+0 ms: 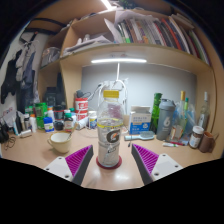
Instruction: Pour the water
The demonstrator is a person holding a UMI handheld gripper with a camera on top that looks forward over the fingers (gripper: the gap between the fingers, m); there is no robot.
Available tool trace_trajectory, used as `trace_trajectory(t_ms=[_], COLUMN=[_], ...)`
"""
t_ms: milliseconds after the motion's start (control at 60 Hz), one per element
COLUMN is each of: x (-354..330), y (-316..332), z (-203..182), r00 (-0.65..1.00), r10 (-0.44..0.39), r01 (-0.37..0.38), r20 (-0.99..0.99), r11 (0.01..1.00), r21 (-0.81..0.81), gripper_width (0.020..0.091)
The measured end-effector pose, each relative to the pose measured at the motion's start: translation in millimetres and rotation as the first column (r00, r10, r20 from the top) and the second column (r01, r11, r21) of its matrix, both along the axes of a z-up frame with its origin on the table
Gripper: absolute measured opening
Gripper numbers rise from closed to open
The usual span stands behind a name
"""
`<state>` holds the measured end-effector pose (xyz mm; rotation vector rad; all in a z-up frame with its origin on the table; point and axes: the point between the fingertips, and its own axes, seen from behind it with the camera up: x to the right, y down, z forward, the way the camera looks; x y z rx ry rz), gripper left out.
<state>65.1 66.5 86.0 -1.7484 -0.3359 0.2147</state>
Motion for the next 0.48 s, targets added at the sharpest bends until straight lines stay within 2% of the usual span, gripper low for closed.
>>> trace_trajectory(t_ms=[350, 483], x=[47.1, 66.4], y=[-131.2, -160.3], z=[20.3, 25.4], r00=[0.995, 0.990], r10=[0.022, 0.006], r01=[-0.024, -0.005], r20=[-0.100, -0.142], r11=[0.999, 1.000], r21=[-0.021, 0.010], gripper_width=[0.0854, 0.0850])
